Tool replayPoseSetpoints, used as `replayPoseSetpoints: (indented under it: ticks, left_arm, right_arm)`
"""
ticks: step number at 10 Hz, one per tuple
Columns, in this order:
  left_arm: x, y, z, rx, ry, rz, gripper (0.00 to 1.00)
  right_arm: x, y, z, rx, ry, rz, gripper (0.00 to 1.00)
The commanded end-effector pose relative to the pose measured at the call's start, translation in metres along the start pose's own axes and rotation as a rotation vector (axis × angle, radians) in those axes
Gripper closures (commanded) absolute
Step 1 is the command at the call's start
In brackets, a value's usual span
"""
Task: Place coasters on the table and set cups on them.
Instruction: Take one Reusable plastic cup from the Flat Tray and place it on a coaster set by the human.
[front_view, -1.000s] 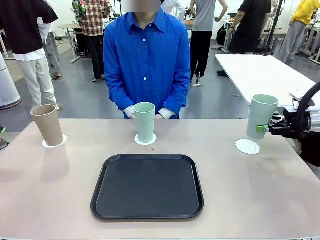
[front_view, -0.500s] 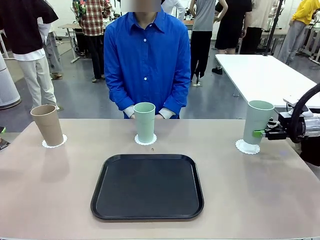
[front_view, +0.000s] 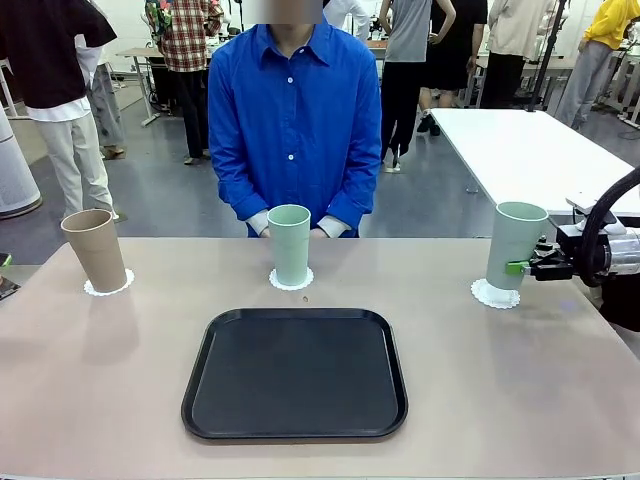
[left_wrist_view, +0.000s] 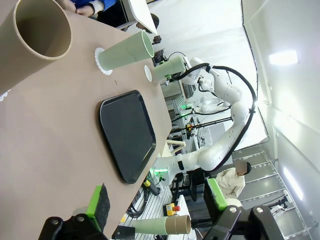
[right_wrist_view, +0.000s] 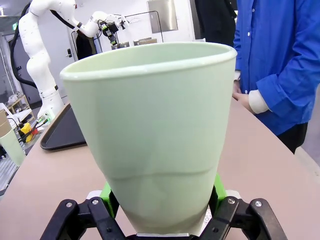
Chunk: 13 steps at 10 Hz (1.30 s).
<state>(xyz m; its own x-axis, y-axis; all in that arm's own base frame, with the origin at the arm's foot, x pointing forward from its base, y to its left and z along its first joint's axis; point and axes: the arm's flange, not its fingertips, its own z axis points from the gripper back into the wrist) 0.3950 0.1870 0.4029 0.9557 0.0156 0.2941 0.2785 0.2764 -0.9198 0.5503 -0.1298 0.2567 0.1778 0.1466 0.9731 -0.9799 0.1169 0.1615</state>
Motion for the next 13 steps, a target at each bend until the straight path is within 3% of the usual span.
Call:
replayPoseSetpoints:
  ticks: [1, 7, 13]
  left_arm:
    - [0.000, -0.003, 0.001, -0.008, 0.000, -0.006, 0.00]
    - [0.000, -0.003, 0.001, -0.008, 0.000, -0.006, 0.00]
    - [0.000, -0.003, 0.001, -0.008, 0.000, -0.006, 0.00]
  right_arm:
    - [0.003, 0.001, 0.000, 0.002, -0.001, 0.004, 0.17]
    - [-0.010, -0.006, -0.005, 0.120, -0.008, 0.098, 0.17]
    - [-0.025, -0.018, -0.006, 0.111, 0.010, 0.098, 0.17]
